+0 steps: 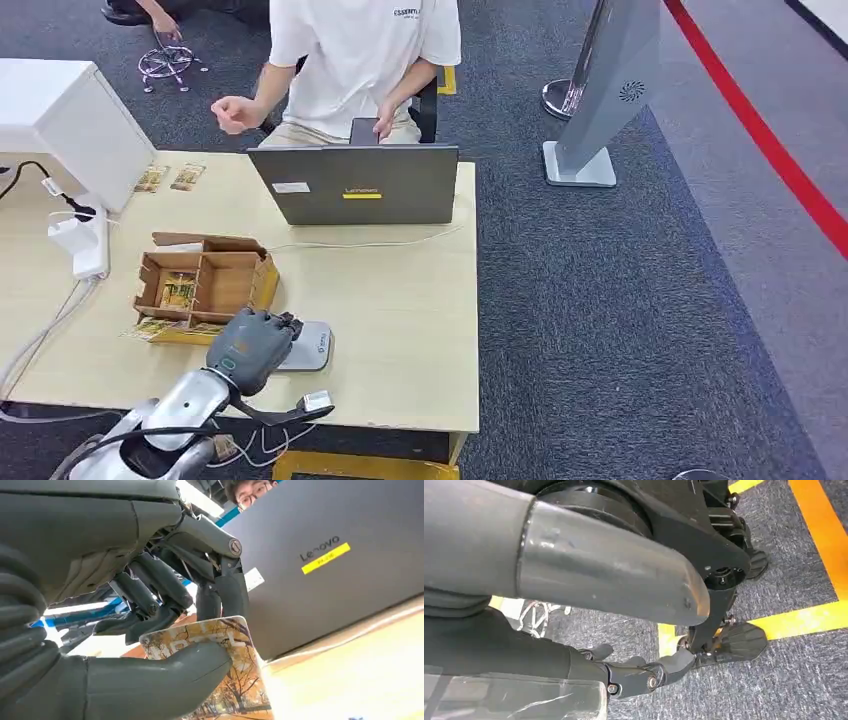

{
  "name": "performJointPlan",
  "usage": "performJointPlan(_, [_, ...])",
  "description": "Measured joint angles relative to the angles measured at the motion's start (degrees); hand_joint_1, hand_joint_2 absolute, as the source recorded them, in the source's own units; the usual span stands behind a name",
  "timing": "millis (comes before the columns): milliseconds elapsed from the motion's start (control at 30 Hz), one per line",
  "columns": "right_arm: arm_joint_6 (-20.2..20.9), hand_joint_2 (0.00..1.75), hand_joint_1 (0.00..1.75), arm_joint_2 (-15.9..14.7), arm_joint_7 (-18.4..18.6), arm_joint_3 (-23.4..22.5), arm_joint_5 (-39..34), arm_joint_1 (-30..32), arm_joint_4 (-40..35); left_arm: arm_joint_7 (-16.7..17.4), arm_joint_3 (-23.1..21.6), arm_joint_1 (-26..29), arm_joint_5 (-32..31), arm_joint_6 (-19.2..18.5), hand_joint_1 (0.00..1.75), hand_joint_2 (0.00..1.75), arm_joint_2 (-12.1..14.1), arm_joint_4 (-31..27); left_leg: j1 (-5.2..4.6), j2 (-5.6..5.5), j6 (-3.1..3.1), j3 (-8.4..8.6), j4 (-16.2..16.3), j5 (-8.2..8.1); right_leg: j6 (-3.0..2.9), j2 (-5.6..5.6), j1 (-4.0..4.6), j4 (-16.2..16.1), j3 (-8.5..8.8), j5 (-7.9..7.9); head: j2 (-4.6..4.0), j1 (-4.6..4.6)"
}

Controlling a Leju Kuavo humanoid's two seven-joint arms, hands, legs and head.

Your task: Pass the card to the sensor for recognition and then transmit it.

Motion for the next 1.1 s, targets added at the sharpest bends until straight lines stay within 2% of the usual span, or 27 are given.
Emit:
performJointPlan(333, [0.02, 0.00, 0.00, 0.00, 0.00, 0.00, -0.13, -0.01, 0.00, 0.31, -0.83, -0.62, 0.70, -0.28, 1.75, 1.75, 0.24, 0.15, 0.01, 0.00, 0.00, 0.00, 0.00, 0.00, 0.00, 0.00, 0.01, 0.00, 0.00, 0.00, 0.00, 0.00])
performJointPlan(400, [0.15, 0.00, 0.00, 0.00, 0.07, 0.00, -0.07, -0.02, 0.00, 0.81, -1.01, -1.16, 0.98, 0.86, 1.75, 1.75, 0.04, 0.61, 0.01, 0.00, 0.00, 0.01, 0.00, 0.00, 0.00, 0.00, 0.01, 0.00, -0.02, 0.00, 0.00, 0.00])
performJointPlan(467, [0.22, 0.00, 0.00, 0.00, 0.20, 0.09, 0.44, -0.04, 0.00, 1.62, -1.01, -2.02, 0.41, 4.99, 1.75, 1.75, -1.51, 1.31, 0.00, -0.02, 0.00, -0.01, 0.01, 0.00, 0.00, -0.04, -0.01, 0.00, -0.03, 0.01, 0.00, -0.02])
performJointPlan(500, [0.26, 0.00, 0.00, 0.00, 0.31, 0.22, 0.70, -0.05, 0.00, 2.21, -1.01, -2.64, -0.42, 8.25, 1.75, 1.75, -2.83, 1.64, -0.01, -0.08, 0.00, -0.02, 0.02, 0.00, 0.00, -0.10, -0.01, 0.00, 0.00, 0.01, 0.00, -0.04])
performJointPlan(567, [0.59, 0.00, 0.00, 0.00, 0.59, 0.66, 1.64, -0.22, 0.00, 3.15, -1.01, -4.10, -2.58, 13.65, 1.75, 1.75, -6.74, 1.68, -0.02, -0.15, 0.01, -0.03, 0.03, 0.01, 0.02, -0.20, -0.01, 0.00, 0.07, 0.01, 0.00, -0.02])
performJointPlan(633, [1.25, 0.00, 0.00, 0.00, 0.72, 1.47, 2.71, -0.45, 0.00, 3.39, -0.96, -5.32, -5.19, 17.36, 1.75, 1.75, -10.00, 0.59, -0.05, -0.14, 0.01, -0.03, 0.05, 0.01, 0.14, -0.15, -0.03, 0.00, 0.07, 0.11, 0.00, 0.00])
performJointPlan(733, [1.88, 0.00, 0.00, -0.04, 1.05, 3.13, 4.79, -0.57, 0.00, 2.86, -0.13, -8.23, -7.54, 20.99, 1.75, 1.75, -13.76, -2.15, -0.05, -0.13, 0.02, -0.02, 0.07, 0.01, 0.16, -0.15, -0.03, -0.01, 0.07, 0.13, 0.00, 0.00])
performJointPlan(900, [2.32, 0.00, 0.00, -0.07, 1.09, 5.62, 5.88, -0.96, 0.00, 0.81, 4.30, -14.57, -8.04, 20.06, 1.75, 1.75, -18.01, -2.89, -0.04, -0.13, 0.03, 0.01, 0.05, 0.08, 0.17, -0.14, -0.01, 0.03, 0.08, 0.15, -0.02, -0.04])
performJointPlan(1000, [2.64, 0.00, 0.00, -0.07, 1.16, 6.76, 6.45, -1.12, 0.00, 3.02, 5.27, -17.45, -8.04, 19.69, 1.75, 1.75, -18.95, -2.45, -0.03, -0.12, 0.03, 0.01, 0.06, 0.08, 0.16, -0.11, -0.01, 0.04, 0.03, 0.15, 0.00, -0.04])
performJointPlan(1100, [3.17, 0.00, 0.00, -0.07, 1.75, 7.78, 6.54, -1.42, 0.00, 5.18, 6.10, -21.90, -8.07, 16.07, 1.75, 1.75, -20.36, 0.89, -0.03, -0.15, 0.03, -0.01, 0.06, 0.08, 0.16, -0.18, -0.02, 0.04, 0.06, 0.15, 0.00, 0.00])
